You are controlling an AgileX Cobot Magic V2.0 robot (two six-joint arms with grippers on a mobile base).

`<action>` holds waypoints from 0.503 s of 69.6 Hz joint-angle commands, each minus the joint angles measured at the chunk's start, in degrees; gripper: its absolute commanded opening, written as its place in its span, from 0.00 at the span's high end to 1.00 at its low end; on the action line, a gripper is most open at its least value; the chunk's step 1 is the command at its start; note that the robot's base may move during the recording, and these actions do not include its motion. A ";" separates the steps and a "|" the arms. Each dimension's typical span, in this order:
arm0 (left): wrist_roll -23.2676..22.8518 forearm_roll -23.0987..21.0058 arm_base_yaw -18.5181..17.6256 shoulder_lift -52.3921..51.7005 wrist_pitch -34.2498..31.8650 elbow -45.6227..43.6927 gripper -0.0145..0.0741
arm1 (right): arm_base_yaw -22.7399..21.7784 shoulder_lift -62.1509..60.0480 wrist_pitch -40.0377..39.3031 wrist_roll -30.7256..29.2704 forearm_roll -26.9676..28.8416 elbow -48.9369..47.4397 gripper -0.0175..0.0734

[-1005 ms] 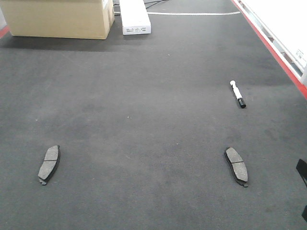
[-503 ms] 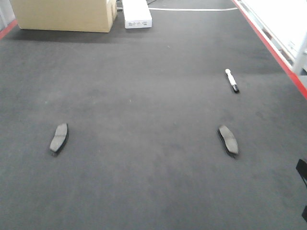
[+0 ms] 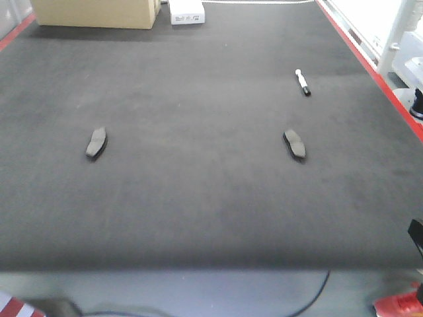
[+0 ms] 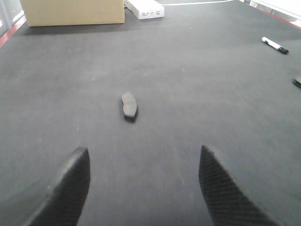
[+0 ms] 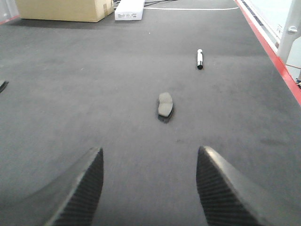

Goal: Move and align brake pads A on conveyor
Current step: 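Back the robot away from the conveyor belt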

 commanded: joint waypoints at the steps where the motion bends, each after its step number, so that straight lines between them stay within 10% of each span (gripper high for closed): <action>1: -0.12 -0.02 -0.15 0.30 -3.64 -1.42 0.28 | -0.24 0.27 -4.27 -0.21 -0.13 -1.53 0.35; 35: -0.12 -0.02 -0.15 0.30 -3.64 -1.42 0.28 | -0.24 0.27 -4.14 -0.21 -0.13 -1.53 0.35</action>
